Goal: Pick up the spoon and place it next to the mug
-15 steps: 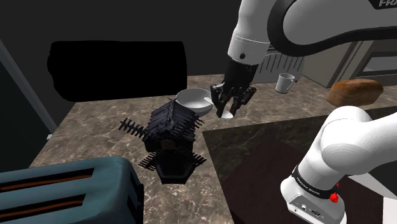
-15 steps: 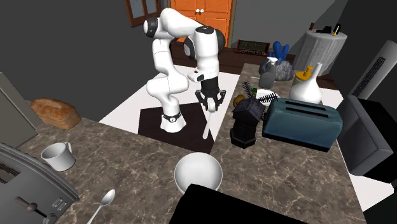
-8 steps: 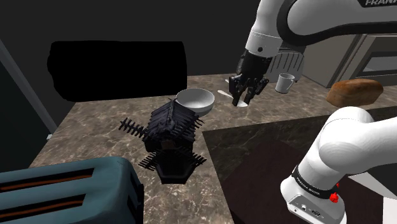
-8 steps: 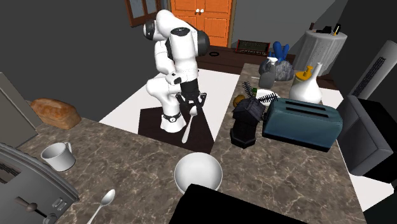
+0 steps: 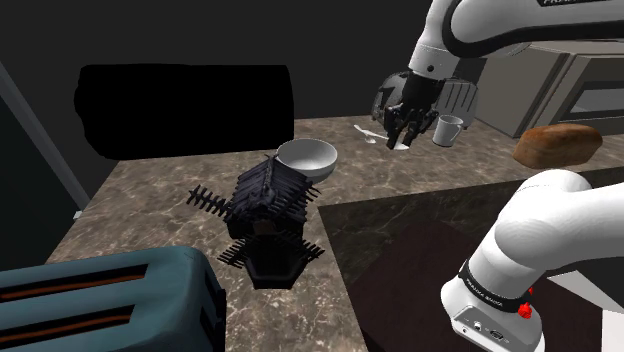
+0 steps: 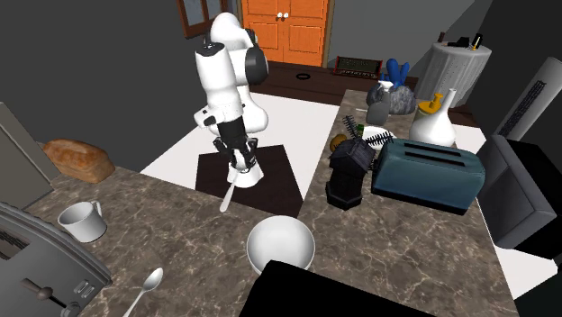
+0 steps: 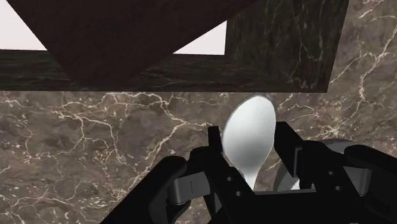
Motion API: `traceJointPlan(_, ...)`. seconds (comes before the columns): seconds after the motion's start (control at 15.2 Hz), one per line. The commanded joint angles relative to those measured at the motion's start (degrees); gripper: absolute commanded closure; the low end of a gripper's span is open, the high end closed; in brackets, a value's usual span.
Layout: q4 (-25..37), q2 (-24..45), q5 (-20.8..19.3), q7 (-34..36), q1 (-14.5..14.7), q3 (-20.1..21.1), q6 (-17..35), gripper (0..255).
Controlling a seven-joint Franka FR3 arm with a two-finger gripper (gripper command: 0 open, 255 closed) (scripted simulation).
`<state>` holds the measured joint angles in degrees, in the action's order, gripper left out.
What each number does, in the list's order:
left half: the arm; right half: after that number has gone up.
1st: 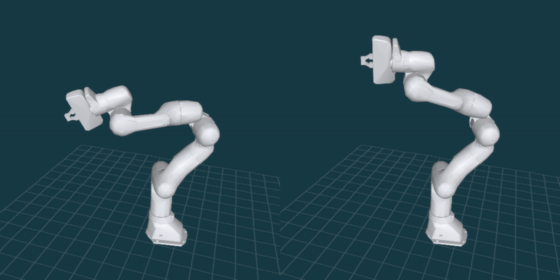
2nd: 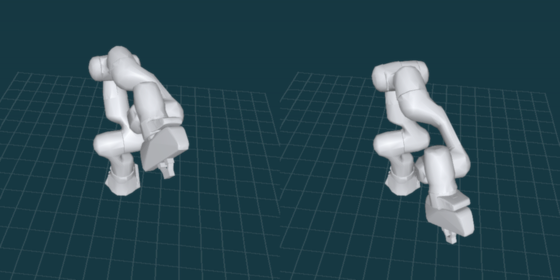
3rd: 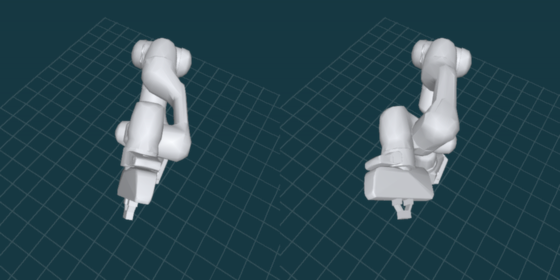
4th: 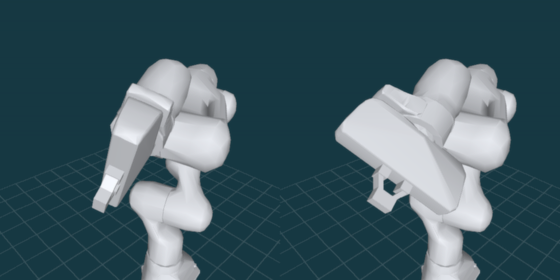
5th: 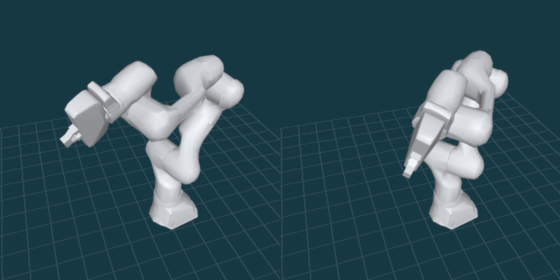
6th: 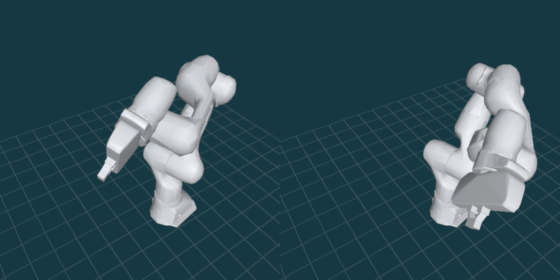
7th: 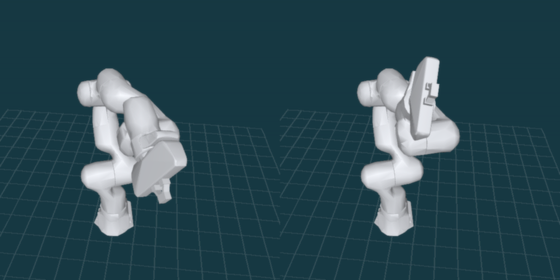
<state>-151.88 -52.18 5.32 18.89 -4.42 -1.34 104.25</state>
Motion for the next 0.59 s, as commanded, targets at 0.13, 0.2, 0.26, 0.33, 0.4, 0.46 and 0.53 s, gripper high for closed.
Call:
traceJointPlan(0.13, 1.9, 2.4, -4.0, -6.0, -2.8, -5.7, 0.0, 255)
traceJointPlan(0.2, 2.5, 3.3, -4.9, -7.4, -3.4, -7.1, 0.1, 255)
traceJointPlan(0.26, 3.2, 4.2, -5.7, -8.8, -4.0, -8.4, 0.3, 255)
traceJointPlan(0.33, 4.0, 5.2, -6.5, -10.2, -4.5, -9.8, 0.5, 255)
traceJointPlan(0.4, 4.8, 6.3, -7.2, -11.6, -5.0, -11.1, 0.7, 255)
traceJointPlan(0.46, 5.7, 7.5, -7.9, -13.0, -5.4, -12.4, 0.9, 255)
traceJointPlan(0.53, 6.7, 8.7, -8.5, -14.4, -5.7, -13.8, 1.1, 255)
